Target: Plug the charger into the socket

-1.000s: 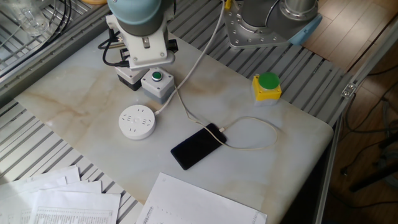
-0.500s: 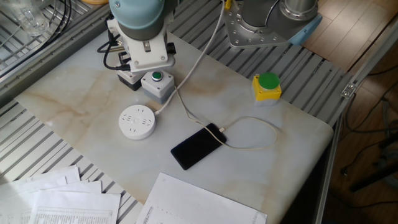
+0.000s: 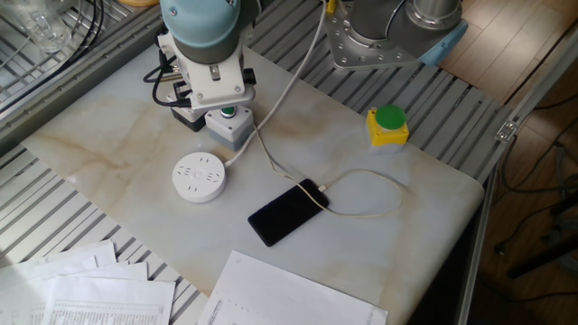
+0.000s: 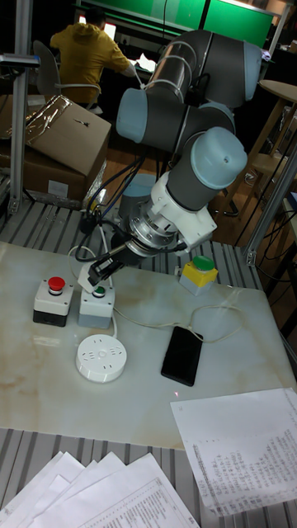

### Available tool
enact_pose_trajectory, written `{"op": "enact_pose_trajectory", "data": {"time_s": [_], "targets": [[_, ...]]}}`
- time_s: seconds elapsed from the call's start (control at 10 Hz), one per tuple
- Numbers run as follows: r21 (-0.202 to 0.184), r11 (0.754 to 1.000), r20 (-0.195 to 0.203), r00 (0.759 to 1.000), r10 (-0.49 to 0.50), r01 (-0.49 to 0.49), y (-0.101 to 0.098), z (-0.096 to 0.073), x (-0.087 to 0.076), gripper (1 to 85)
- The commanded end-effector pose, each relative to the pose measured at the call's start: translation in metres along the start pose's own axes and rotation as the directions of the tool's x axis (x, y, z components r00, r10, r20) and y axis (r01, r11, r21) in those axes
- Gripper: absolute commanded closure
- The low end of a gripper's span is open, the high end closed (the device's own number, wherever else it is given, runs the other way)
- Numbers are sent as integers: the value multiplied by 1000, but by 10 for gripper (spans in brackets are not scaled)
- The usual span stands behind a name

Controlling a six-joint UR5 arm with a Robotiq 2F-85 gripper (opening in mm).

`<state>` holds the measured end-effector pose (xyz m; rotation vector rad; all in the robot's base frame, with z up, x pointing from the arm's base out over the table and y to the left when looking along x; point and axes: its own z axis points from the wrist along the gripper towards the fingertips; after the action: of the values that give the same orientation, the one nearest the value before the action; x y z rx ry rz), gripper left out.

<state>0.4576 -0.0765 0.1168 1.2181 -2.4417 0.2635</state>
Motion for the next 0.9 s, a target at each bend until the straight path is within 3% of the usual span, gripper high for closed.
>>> {"op": "enact_pose_trajectory", "data": {"time_s": [0.0,0.8], "targets": [[-10,1000,15,1000,7,-6,2,-3,-7,847],[-21,1000,51,998,20,-19,3,-6,-20,847]]}}
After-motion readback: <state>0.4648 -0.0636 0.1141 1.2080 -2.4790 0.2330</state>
